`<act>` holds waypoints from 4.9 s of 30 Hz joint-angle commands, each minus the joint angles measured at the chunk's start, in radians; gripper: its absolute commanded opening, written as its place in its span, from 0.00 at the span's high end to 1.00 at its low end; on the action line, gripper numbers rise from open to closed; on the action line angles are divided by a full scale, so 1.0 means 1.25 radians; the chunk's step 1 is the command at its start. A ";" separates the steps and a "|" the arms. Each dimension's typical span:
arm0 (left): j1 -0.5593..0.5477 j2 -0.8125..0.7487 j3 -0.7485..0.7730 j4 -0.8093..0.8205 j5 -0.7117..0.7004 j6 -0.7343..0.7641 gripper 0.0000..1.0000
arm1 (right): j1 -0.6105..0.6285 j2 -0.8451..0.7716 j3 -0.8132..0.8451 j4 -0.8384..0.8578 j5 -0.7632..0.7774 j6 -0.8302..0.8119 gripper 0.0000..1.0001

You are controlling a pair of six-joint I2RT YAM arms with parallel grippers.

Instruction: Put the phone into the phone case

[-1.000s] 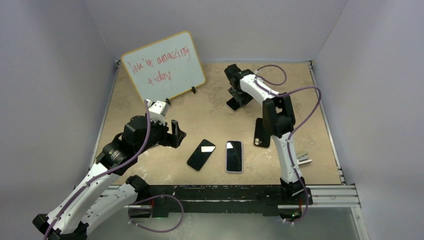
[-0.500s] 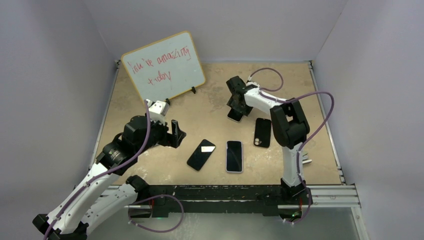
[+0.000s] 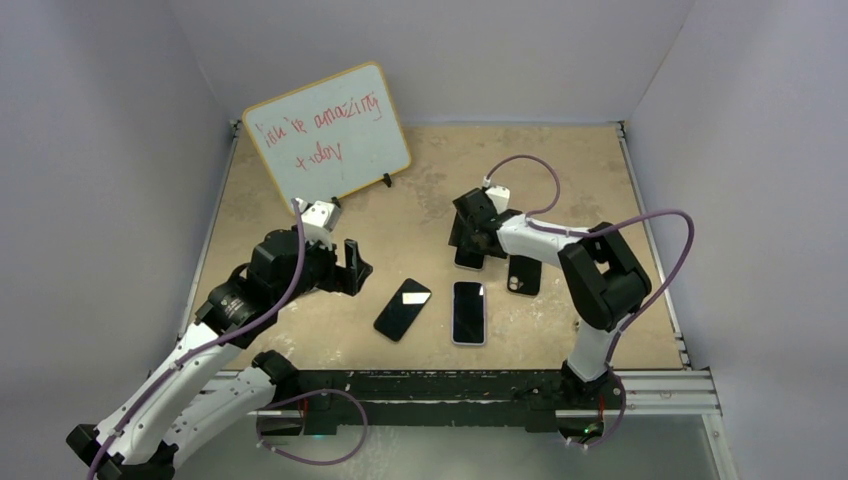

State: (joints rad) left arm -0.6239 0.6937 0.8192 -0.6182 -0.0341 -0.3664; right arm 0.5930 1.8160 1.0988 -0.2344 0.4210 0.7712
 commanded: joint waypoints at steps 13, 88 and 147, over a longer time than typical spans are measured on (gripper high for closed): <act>0.001 -0.006 0.002 0.009 -0.025 -0.012 0.18 | 0.009 0.077 0.023 0.024 0.042 -0.034 0.10; 0.000 -0.015 0.001 0.009 -0.030 -0.012 0.18 | -0.165 -0.206 -0.211 0.067 -0.016 -0.297 0.61; 0.002 0.449 -0.065 0.463 0.218 -0.206 0.39 | -0.138 -0.222 -0.165 0.128 -0.425 -0.258 0.53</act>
State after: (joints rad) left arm -0.6239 1.1709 0.7391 -0.2401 0.1905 -0.5491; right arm 0.4397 1.5764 0.9234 -0.1448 0.0364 0.4671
